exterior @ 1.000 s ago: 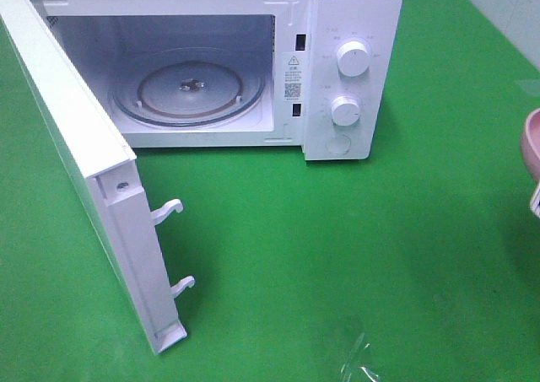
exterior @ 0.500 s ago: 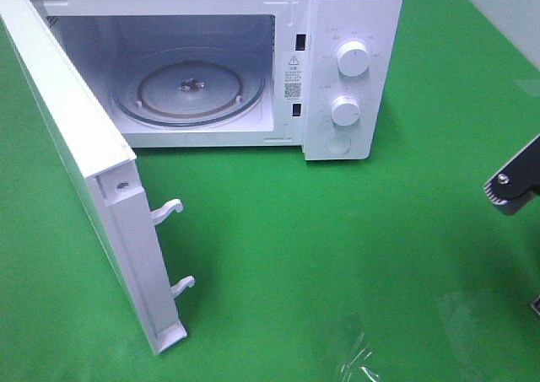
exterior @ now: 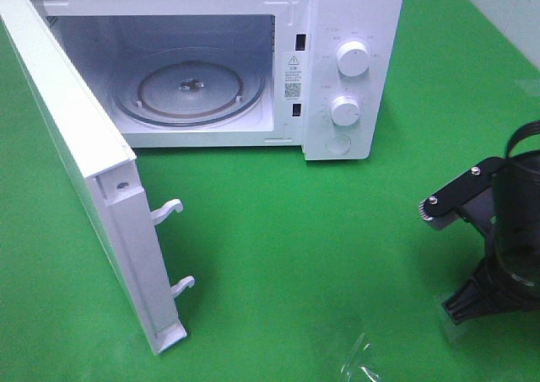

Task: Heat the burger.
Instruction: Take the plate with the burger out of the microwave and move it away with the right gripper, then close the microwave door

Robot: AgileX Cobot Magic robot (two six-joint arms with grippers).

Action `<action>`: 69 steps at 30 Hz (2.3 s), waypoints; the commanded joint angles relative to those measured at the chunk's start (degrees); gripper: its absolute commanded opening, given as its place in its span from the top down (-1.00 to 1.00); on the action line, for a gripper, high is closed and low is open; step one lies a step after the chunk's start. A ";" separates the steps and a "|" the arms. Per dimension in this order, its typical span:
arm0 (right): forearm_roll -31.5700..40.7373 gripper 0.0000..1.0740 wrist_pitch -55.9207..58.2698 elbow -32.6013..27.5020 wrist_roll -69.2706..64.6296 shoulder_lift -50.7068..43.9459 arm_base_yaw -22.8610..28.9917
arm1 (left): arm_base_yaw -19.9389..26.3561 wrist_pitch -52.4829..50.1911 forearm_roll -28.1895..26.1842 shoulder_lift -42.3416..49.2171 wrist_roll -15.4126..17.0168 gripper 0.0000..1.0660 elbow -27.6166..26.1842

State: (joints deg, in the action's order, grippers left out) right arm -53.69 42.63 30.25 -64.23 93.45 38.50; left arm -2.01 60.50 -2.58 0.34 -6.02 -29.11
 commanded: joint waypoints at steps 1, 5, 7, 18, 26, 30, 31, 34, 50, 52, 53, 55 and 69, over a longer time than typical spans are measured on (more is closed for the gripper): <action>-5.56 0.98 2.81 2.69 -4.18 5.10 -0.80 | 0.17 -0.74 0.06 1.09 0.06 -0.87 0.29; -5.61 0.92 2.41 5.50 -4.87 10.03 -2.98 | 0.17 -0.74 0.06 1.09 0.06 -0.87 0.29; -5.67 0.88 2.35 6.25 -4.87 11.63 -3.84 | 0.17 -0.74 0.06 1.09 0.06 -0.87 0.29; 3.67 0.10 2.18 9.68 2.35 11.40 -4.24 | 0.17 -0.74 0.06 1.09 0.00 -0.87 0.29; 16.67 -0.05 2.41 12.26 17.82 -0.63 -4.24 | 0.17 -0.74 0.06 1.09 0.00 -0.87 0.29; 28.02 -0.07 2.35 12.66 32.26 -13.52 -4.24 | 0.17 -0.74 0.06 1.09 0.00 -0.87 0.29; 28.02 -0.07 2.35 12.66 32.26 -13.52 -4.24 | 0.17 -0.74 0.06 1.09 0.00 -0.87 0.29; 34.84 -0.33 5.27 12.66 42.63 -24.18 -4.24 | 0.17 -0.74 0.06 1.09 0.00 -0.87 0.29; 41.20 -0.54 19.60 11.63 53.86 -51.39 -4.24 | 0.17 -0.74 0.06 1.09 0.00 -0.87 0.29; 41.25 -0.54 19.60 11.00 53.74 -53.11 -4.35 | 0.17 -0.74 0.06 1.09 0.00 -0.87 0.29; 41.25 -0.54 19.60 11.00 53.74 -53.11 -4.35 | 0.17 -0.74 0.06 1.09 0.00 -0.87 0.29; 41.48 -0.53 19.60 9.28 53.74 -57.07 -4.41 | 0.17 -0.74 0.06 1.09 0.00 -0.87 0.29; 49.27 -0.47 19.88 2.75 59.30 -79.24 -25.44 | 0.17 -0.74 0.06 1.09 0.00 -0.87 0.29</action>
State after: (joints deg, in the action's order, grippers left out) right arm -5.21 62.51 33.17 -5.90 15.24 13.81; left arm -2.01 60.50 -2.58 0.34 -6.02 -29.11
